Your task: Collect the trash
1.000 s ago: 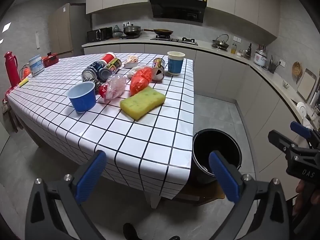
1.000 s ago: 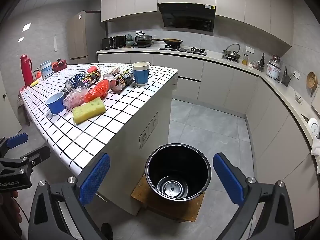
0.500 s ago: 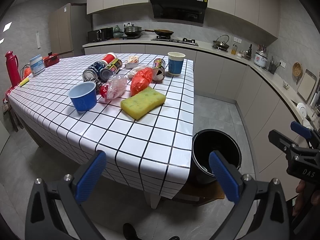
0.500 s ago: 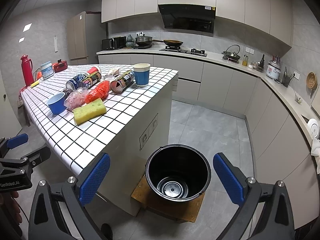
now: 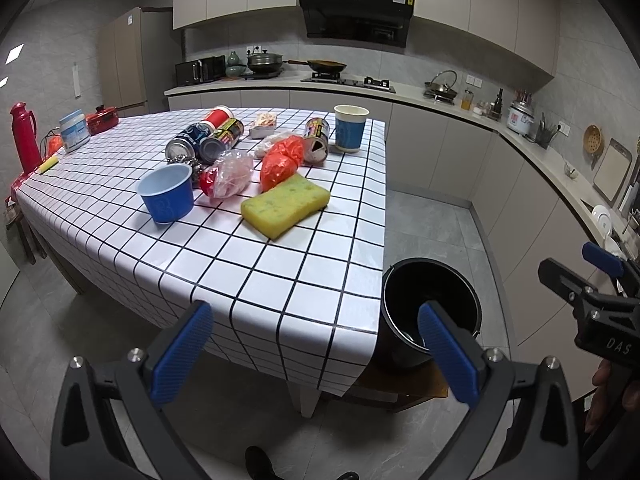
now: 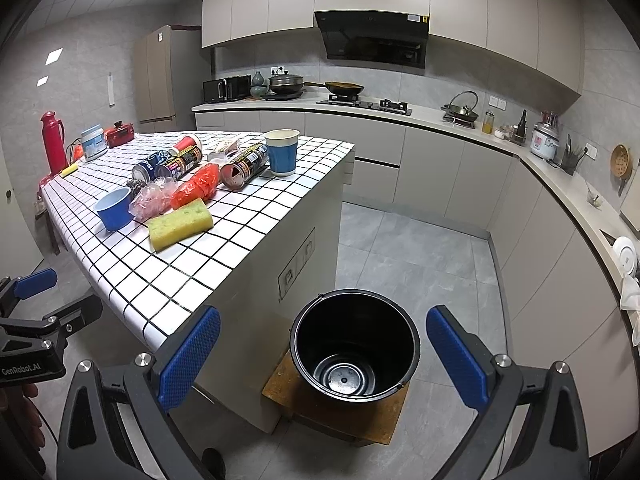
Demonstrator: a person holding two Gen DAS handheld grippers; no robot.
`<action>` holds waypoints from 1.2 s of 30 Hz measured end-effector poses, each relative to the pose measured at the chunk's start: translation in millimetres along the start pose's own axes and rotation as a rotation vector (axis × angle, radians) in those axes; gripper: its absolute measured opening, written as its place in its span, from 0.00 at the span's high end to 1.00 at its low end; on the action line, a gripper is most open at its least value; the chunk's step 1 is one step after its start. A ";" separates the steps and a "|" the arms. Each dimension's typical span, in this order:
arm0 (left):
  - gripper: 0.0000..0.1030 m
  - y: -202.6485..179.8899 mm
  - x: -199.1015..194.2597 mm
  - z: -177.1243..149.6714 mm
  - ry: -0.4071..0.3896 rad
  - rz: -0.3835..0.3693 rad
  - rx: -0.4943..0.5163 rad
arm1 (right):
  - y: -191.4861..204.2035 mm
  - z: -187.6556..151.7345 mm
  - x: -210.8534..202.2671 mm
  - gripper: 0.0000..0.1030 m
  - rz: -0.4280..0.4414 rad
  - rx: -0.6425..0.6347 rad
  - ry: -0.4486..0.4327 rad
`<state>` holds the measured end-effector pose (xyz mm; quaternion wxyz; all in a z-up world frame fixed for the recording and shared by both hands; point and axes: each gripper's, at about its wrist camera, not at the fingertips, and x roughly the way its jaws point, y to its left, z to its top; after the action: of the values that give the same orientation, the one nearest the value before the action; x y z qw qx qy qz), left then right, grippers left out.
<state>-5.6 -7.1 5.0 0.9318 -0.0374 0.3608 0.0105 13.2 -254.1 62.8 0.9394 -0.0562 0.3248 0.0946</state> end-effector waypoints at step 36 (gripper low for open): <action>0.00 4.9 -11.3 -6.2 -0.018 -0.005 0.000 | 5.3 -4.3 -16.2 0.00 -0.004 -0.003 -0.012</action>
<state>-18.4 -2.7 7.8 0.9350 -0.0383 0.3524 0.0085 -3.0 -251.9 69.3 0.9413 -0.0576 0.3191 0.0937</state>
